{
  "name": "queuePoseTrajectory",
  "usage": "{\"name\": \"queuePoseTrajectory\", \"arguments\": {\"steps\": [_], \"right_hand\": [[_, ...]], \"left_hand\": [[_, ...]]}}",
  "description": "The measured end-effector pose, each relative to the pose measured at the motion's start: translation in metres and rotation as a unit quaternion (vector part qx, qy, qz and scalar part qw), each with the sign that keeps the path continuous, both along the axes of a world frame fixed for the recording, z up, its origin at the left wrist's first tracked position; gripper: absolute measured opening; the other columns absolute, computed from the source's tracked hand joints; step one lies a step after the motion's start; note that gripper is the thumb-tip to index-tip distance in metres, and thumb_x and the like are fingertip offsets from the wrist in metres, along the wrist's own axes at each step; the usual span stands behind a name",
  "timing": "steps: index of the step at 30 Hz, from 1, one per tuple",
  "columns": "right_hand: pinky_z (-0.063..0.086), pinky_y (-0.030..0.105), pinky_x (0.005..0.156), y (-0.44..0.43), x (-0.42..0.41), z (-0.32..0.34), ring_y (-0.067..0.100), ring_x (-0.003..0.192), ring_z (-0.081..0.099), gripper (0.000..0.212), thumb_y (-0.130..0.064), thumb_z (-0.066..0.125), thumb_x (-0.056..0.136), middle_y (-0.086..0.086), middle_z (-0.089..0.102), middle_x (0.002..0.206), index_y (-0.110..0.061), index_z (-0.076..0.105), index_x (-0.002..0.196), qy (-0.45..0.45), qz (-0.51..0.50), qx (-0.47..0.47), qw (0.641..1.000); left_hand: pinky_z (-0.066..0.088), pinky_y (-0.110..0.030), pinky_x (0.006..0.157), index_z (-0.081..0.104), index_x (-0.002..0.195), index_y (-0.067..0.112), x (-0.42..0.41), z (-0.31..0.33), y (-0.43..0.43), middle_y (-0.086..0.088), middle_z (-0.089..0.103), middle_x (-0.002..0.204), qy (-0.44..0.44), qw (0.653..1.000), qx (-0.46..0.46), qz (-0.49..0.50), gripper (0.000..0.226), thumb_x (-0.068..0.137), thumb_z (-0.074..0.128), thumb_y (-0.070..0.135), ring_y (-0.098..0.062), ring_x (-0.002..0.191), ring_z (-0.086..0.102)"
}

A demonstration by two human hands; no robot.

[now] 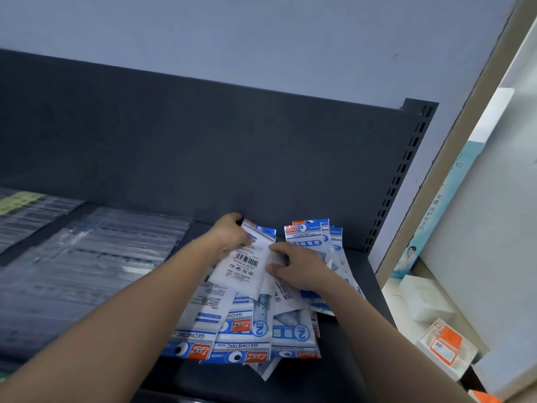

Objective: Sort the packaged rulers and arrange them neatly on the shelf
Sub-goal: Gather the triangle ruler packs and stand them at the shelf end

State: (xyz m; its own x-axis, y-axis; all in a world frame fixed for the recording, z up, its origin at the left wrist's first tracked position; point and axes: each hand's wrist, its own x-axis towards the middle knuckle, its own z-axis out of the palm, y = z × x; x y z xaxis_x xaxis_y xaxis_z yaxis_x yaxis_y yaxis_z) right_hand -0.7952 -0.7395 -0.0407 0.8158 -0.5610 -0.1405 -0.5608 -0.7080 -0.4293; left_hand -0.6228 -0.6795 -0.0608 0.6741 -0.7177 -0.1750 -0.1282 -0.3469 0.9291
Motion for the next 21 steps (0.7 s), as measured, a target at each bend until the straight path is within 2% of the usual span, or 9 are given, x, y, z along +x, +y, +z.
{"name": "queuePoseTrajectory", "arguments": {"steps": [3,8,10,12,14,16,17,19,21], "right_hand": [[0.026,0.037,0.115,0.001,0.0,0.001,0.016,0.131,0.042,0.053,-0.042,0.054,0.095,-0.004,0.045,0.143,-0.029,0.039,0.143,-0.005,-0.001,0.002,1.0],[0.036,0.034,0.107,0.002,0.001,-0.003,0.015,0.123,0.049,0.039,-0.037,0.05,0.097,-0.005,0.054,0.134,-0.027,0.051,0.135,-0.057,-0.022,0.01,0.998],[0.044,0.035,0.096,0.006,0.003,-0.002,0.015,0.105,0.056,0.025,-0.034,0.045,0.099,-0.003,0.063,0.111,-0.021,0.065,0.106,-0.144,-0.032,-0.011,0.989],[0.047,0.038,0.081,0.012,0.005,0.003,0.019,0.084,0.055,0.042,-0.039,0.041,0.099,0.006,0.061,0.083,-0.009,0.058,0.075,-0.218,-0.021,-0.034,0.975],[0.045,0.038,0.077,0.022,0.005,0.013,0.02,0.082,0.055,0.058,-0.057,0.042,0.094,0.008,0.06,0.083,-0.005,0.064,0.083,-0.202,-0.011,-0.003,0.979],[0.047,0.034,0.078,0.028,0.004,0.02,0.013,0.087,0.06,0.061,-0.072,0.054,0.079,-0.004,0.065,0.092,-0.018,0.067,0.103,-0.155,-0.001,0.11,0.982],[0.05,0.035,0.08,0.031,0.003,0.023,0.013,0.091,0.063,0.063,-0.073,0.062,0.071,-0.005,0.068,0.098,-0.022,0.066,0.108,-0.138,0.001,0.166,0.976],[0.056,0.035,0.076,0.026,0.001,0.021,0.019,0.088,0.069,0.047,-0.051,0.076,0.07,0.001,0.072,0.098,-0.021,0.065,0.103,-0.147,-0.013,0.248,0.957],[0.053,0.029,0.06,0.018,-0.004,0.019,0.022,0.076,0.067,0.015,-0.014,0.07,0.08,0.009,0.069,0.09,-0.015,0.06,0.092,-0.186,-0.085,0.29,0.935]], "left_hand": [[0.055,-0.047,0.082,0.07,0.094,-0.001,-0.003,0.005,0.003,-0.023,0.071,0.096,0.003,1.0,0.002,-0.02,0.021,0.077,0.066,-0.012,-0.032,0.082,0.068],[0.054,-0.05,0.082,0.063,0.083,0.006,-0.011,0.019,0.006,-0.02,0.068,0.088,0.027,0.998,-0.059,-0.009,0.024,0.077,0.06,-0.017,-0.03,0.08,0.065],[0.054,-0.046,0.08,0.059,0.081,0.007,-0.014,0.025,0.004,-0.019,0.065,0.086,0.059,0.994,-0.092,0.017,0.029,0.078,0.056,-0.022,-0.027,0.078,0.062],[0.054,-0.038,0.073,0.056,0.083,0.008,-0.016,0.032,0.003,-0.016,0.063,0.085,0.102,0.985,-0.129,0.058,0.033,0.078,0.054,-0.025,-0.026,0.072,0.061],[0.053,-0.033,0.064,0.057,0.096,0.003,-0.019,0.037,0.001,-0.015,0.061,0.084,0.132,0.974,-0.154,0.103,0.034,0.077,0.053,-0.026,-0.024,0.069,0.058],[0.051,-0.028,0.05,0.054,0.112,-0.001,-0.026,0.042,0.001,-0.012,0.057,0.079,0.173,0.962,-0.175,0.121,0.039,0.08,0.054,-0.023,-0.021,0.065,0.055],[0.051,-0.025,0.045,0.054,0.109,0.003,-0.03,0.044,0.001,-0.01,0.055,0.077,0.204,0.955,-0.185,0.11,0.033,0.083,0.057,-0.017,-0.019,0.062,0.054],[0.053,-0.024,0.045,0.055,0.088,0.009,-0.037,0.048,0.0,-0.007,0.053,0.072,0.256,0.947,-0.185,0.061,0.012,0.088,0.066,0.004,-0.017,0.059,0.052],[0.057,-0.026,0.053,0.056,0.085,0.007,-0.04,0.045,0.0,-0.007,0.053,0.071,0.268,0.949,-0.166,0.021,0.01,0.093,0.062,0.011,-0.017,0.061,0.053]]}}
